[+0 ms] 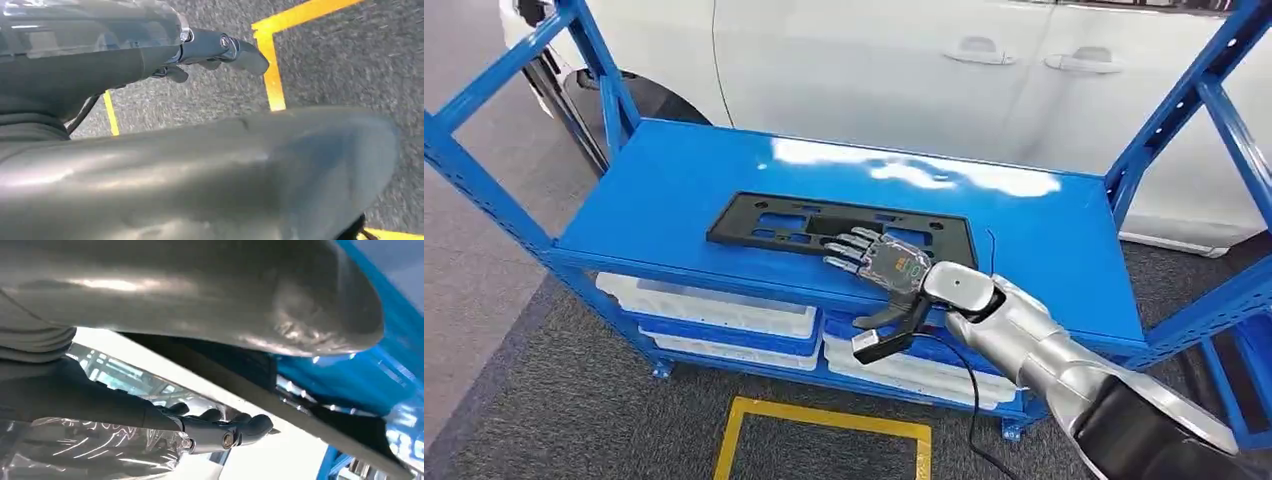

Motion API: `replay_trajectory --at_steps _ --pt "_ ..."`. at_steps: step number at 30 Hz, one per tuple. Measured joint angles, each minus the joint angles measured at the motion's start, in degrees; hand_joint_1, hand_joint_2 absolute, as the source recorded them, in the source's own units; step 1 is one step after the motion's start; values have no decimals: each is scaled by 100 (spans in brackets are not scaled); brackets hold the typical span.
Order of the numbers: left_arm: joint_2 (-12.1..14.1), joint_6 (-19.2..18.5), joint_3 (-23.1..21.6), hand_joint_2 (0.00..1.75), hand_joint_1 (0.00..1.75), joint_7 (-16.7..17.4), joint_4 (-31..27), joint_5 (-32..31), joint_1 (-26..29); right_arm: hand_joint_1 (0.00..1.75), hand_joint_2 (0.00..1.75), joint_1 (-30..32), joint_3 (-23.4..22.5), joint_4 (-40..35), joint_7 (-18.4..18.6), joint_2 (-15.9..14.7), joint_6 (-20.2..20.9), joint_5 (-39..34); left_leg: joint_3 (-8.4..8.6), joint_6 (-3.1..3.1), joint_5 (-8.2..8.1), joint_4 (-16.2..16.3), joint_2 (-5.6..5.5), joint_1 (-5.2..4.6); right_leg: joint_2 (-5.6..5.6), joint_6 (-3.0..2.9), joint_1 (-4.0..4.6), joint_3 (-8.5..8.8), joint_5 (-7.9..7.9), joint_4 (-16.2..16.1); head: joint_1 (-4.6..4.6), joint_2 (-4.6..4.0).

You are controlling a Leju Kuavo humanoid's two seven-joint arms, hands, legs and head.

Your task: Take the parts from the cabinet and place them on the table.

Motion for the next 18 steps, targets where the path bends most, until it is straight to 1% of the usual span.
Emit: replay_trajectory --at_steps 1,2,4,5,6,7,8,9,10,11,12,13,14,15,16,17,18 --pt "-11 -4 0 0 0 2 0 -2 -8 0 0 -12 0 0 2 4 2 9 -17 -33 -22 20 18 -42 -31 -6 56 71 -61 -75 0 0" --pt "-13 -7 0 0 0 11 0 -2 -5 0 0 -28 -2 -15 2 7 0 11 -48 -56 -22 19 18 -32 -23 -18 54 122 -152 -200 0 0" --pt "-13 -7 0 0 0 15 0 -2 -1 0 0 -21 -2 -15 2 7 0 11 -33 -105 -15 -17 50 -25 18 -30 62 107 -147 -197 0 0" --pt "-11 -9 -2 0 0 15 0 -2 -12 0 0 -21 -2 -20 2 7 0 11 -15 -146 -44 -13 49 -63 22 -57 1 160 -125 -282 0 0" --pt "-11 -9 -2 0 0 13 0 -2 -15 0 0 -24 -2 -28 4 -13 0 11 -19 -180 -125 84 69 -42 -20 -77 -2 203 -115 -323 0 0" --pt "-11 -9 -2 0 0 13 0 -2 -19 0 0 -38 -2 -35 4 -46 0 11 -160 -213 -308 371 106 -42 -31 -115 -4 221 -123 -331 -2 0" --pt "-13 -9 -2 0 0 13 0 -2 -17 0 0 -37 -2 -48 4 -72 2 11 -367 -242 -518 788 129 -27 -32 -128 7 227 -130 -331 -2 0" --pt "-13 -9 -2 0 0 15 0 -2 -11 0 0 -28 -2 -48 7 -94 2 11 -621 -265 -720 1260 140 -18 -43 -142 17 229 -138 -329 0 0" --pt "-11 -9 0 0 0 17 0 -2 -2 0 0 -19 -2 -48 11 -124 2 11 -856 -287 -834 1669 144 -13 -44 -143 23 227 -140 -326 0 0" --pt "-11 -9 0 0 0 22 0 -2 4 0 0 -11 -2 -48 11 -131 4 11 -928 -297 -795 1759 144 -10 -44 -141 24 229 -142 -325 0 0" --pt "-11 -9 0 0 0 22 0 -2 8 0 0 -5 -2 -48 15 -136 9 11 -877 -302 -624 1593 144 -6 -43 -136 24 235 -146 -323 0 0" --pt "-11 -9 0 0 0 22 0 -2 5 0 0 -8 -2 -48 24 -136 17 11 -697 -299 -364 1184 144 2 -37 -128 22 244 -151 -318 0 0" --pt "-11 -9 -2 0 0 22 0 -5 -1 0 0 -18 -4 -48 54 -136 24 11 -421 -289 -66 602 141 11 -31 -109 18 257 -163 -309 0 0" --pt "-11 -9 -2 0 0 22 0 -5 -4 0 0 -36 -11 -48 102 -136 50 13 -194 -280 125 131 95 23 -30 -89 17 258 -177 -295 0 0" --pt "-13 -9 -2 0 0 22 0 -5 -3 0 0 -63 -13 -44 140 -138 57 30 -163 -224 80 5 54 -3 -7 -56 52 250 -192 -254 0 0" --pt "-13 -9 0 0 0 17 0 -5 4 0 0 -90 -24 -28 175 -142 59 59 -185 -163 112 -10 67 -5 13 -25 42 246 -184 -262 0 0" --pt "-11 -7 0 0 0 22 0 -5 12 0 0 -124 -42 9 192 -142 61 81 -186 -133 108 -6 69 -19 3 3 30 247 -183 -270 0 0"
